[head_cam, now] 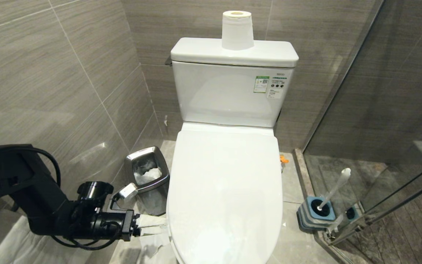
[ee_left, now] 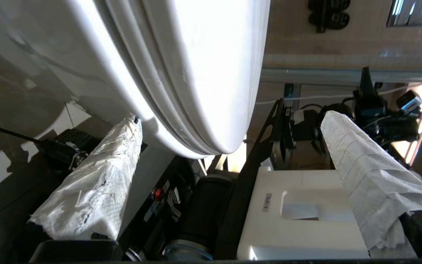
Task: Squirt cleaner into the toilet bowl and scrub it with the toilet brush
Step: Use the left hand to lift the toilet lid slightly
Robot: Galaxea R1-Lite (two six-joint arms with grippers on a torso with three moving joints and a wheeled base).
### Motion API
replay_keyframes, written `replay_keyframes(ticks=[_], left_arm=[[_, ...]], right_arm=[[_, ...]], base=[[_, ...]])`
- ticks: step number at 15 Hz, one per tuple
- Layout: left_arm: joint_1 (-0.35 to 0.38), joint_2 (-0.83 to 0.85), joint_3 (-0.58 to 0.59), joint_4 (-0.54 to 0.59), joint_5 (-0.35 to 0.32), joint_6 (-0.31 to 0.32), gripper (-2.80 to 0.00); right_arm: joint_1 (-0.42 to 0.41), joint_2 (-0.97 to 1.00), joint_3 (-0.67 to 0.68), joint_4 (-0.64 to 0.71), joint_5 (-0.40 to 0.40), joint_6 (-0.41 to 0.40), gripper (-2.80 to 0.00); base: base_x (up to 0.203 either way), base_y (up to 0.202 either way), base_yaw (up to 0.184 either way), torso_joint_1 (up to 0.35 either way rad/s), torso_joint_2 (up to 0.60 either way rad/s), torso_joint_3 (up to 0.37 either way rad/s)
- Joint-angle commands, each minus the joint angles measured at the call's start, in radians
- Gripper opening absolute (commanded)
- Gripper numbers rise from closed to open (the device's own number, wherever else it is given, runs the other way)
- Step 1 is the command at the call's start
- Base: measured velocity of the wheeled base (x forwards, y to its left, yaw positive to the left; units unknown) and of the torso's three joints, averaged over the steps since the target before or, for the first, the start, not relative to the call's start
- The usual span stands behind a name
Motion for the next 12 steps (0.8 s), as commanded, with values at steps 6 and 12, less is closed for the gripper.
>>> replay_keyframes(ticks=[6,12], left_arm=[[0.034,-0.036,0.074,-0.002,-0.065,0.049,0.0],[0.027,-0.03,0.107,-0.004,-0.06,0.075,0.0]], right_arm=[[0.0,0.0,0.002,0.0,0.0,0.0,-2.8],[0.0,0.0,0.002,0.0,0.0,0.0,-2.8]], base=[[0.0,0.0,0.0,0.0,0.0,0.0],[0.0,0.0,0.0,0.0,0.0,0.0]])
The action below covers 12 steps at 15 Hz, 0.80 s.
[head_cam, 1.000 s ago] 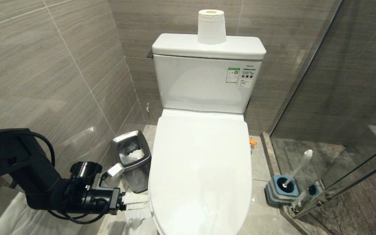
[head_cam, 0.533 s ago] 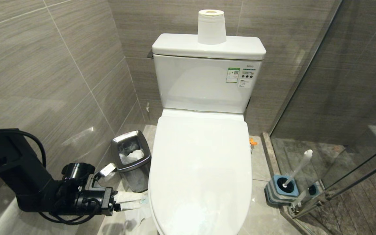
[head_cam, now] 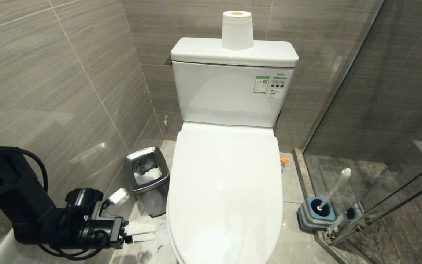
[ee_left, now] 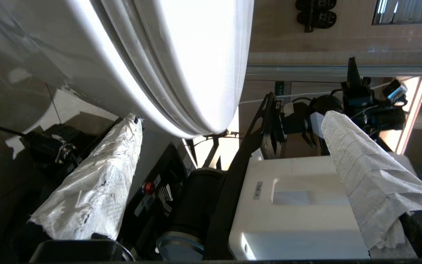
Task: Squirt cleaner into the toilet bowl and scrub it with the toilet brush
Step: Use the left hand to lift the toilet lid slightly
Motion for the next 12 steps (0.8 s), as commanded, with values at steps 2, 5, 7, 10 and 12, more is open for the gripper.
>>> replay_keyframes(ticks=[2,5,7,10,12], left_arm=[[-0.029,0.012,-0.001,-0.004,0.025,0.029,0.0],[-0.048,0.011,-0.016,-0.017,0.051,0.034,0.0],[-0.066,0.014,-0.016,-0.047,0.065,0.034,0.0],[-0.087,0.014,-0.022,-0.05,0.102,0.032,0.0],[-0.098,0.014,-0.025,-0.05,0.104,0.032,0.0]], right_arm=[[0.0,0.0,0.002,0.0,0.0,0.0,-2.8],[0.0,0.0,0.002,0.0,0.0,0.0,-2.8],[0.0,0.0,0.002,0.0,0.0,0.0,-2.8],[0.0,0.0,0.002,-0.001,0.0,0.0,-2.8],[0.0,0.0,0.002,-0.001,0.0,0.0,-2.8]], base=[[0.0,0.0,0.0,0.0,0.0,0.0],[0.0,0.0,0.0,0.0,0.0,0.0],[0.0,0.0,0.0,0.0,0.0,0.0],[0.0,0.0,0.0,0.0,0.0,0.0],[0.0,0.0,0.0,0.0,0.0,0.0]])
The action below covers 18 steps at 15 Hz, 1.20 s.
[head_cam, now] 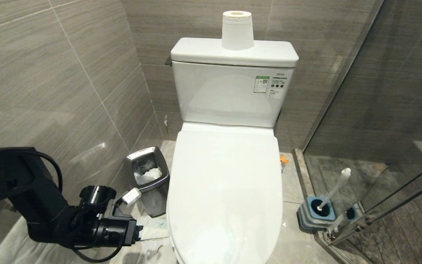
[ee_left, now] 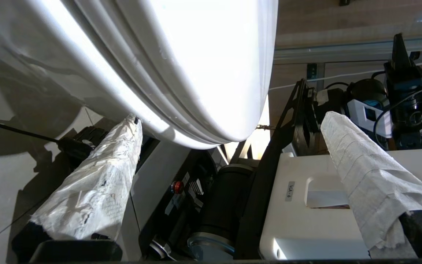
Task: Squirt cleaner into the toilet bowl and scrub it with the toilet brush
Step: Use the left hand to lift the toilet lid slightly
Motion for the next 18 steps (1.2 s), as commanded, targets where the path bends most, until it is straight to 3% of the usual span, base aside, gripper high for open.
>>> replay_keyframes(ticks=[1,18], left_arm=[[-0.01,0.003,-0.004,-0.002,-0.006,-0.001,0.0],[-0.038,0.023,-0.042,-0.038,0.072,-0.014,0.0]], right_arm=[[0.0,0.0,0.002,0.0,0.0,0.0,-2.8],[0.0,0.0,0.002,0.0,0.0,0.0,-2.8]], base=[[0.0,0.0,0.0,0.0,0.0,0.0],[0.0,0.0,0.0,0.0,0.0,0.0]])
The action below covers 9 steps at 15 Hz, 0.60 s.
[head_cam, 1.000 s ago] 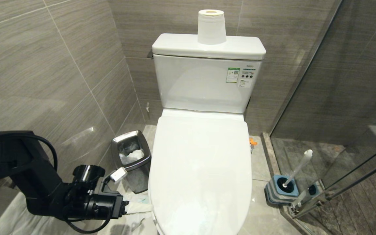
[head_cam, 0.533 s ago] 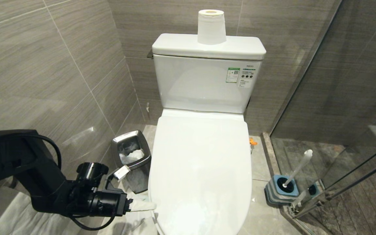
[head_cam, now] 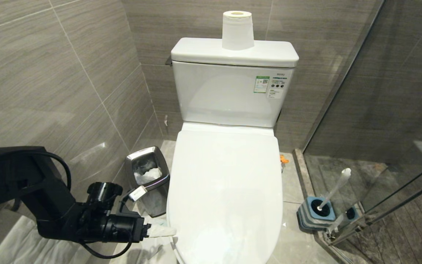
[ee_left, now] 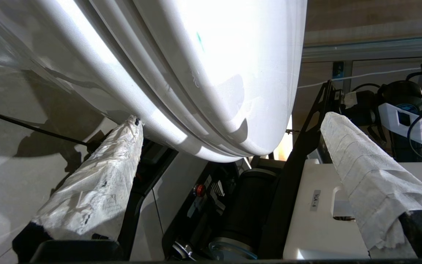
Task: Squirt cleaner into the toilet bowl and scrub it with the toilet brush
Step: Use the left hand to lift the toilet lid slightly
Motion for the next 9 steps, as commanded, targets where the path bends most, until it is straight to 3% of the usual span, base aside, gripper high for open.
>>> replay_keyframes(ticks=[1,4,9], left_arm=[[-0.002,-0.001,0.001,-0.005,-0.019,-0.003,0.0],[0.001,-0.003,0.003,-0.005,-0.061,-0.003,0.0],[0.002,-0.002,0.004,-0.005,-0.074,-0.002,0.0]], right_arm=[[0.0,0.0,0.002,0.001,-0.001,0.0,-2.8],[0.0,0.0,0.002,0.0,-0.001,0.0,-2.8],[0.0,0.0,0.002,0.001,-0.001,0.0,-2.8]], base=[[0.0,0.0,0.0,0.0,0.0,0.0],[0.0,0.0,0.0,0.0,0.0,0.0],[0.0,0.0,0.0,0.0,0.0,0.0]])
